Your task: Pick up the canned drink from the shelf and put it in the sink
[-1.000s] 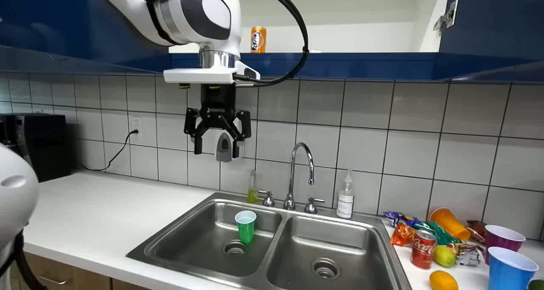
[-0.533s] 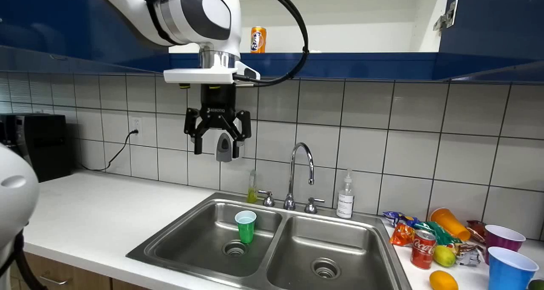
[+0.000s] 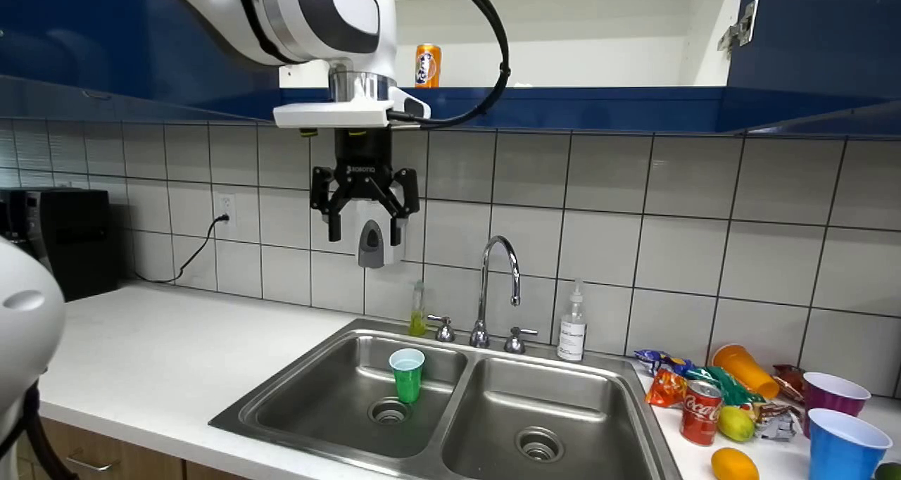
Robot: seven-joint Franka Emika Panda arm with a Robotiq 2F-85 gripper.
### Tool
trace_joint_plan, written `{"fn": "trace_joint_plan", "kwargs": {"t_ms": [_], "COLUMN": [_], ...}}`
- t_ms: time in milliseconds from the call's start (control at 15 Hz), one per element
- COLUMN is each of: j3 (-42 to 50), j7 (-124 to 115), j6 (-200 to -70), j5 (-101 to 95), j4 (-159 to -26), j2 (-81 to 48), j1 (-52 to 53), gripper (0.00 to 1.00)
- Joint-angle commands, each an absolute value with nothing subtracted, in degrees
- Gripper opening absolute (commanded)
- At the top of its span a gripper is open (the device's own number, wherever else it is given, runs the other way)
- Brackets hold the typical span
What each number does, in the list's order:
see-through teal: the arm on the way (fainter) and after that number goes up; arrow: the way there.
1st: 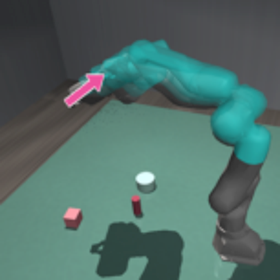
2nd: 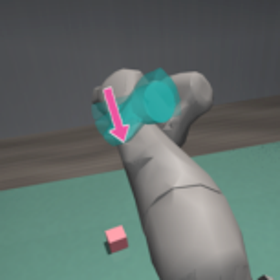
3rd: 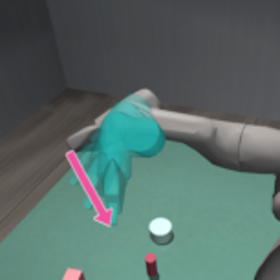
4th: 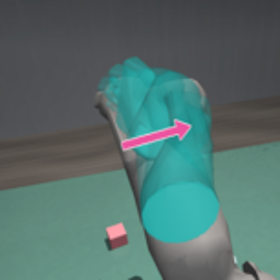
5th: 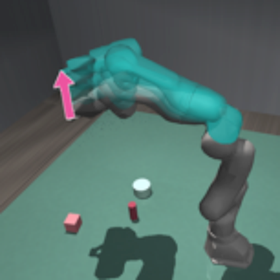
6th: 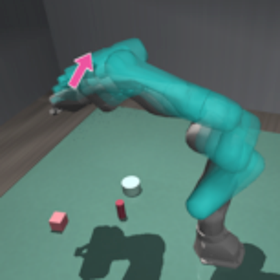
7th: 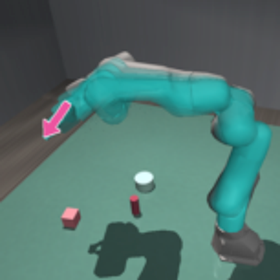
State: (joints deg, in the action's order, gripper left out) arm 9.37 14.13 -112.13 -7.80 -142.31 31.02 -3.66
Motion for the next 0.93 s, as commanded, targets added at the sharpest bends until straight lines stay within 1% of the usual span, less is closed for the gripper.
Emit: {"fn": "trace_joint_plan", "kwargs": {"t_ms": [0, 867], "j3": [8.1, 6.9], "j7": [13.1, 12.0], "j6": [-112.8, -113.4], "j5": [-7.1, -6.4], "j4": [-140.6, -134.8], "j2": [32.9, 38.3], "j1": [-3.6, -3.0], "gripper": [1.00, 1.00]}}
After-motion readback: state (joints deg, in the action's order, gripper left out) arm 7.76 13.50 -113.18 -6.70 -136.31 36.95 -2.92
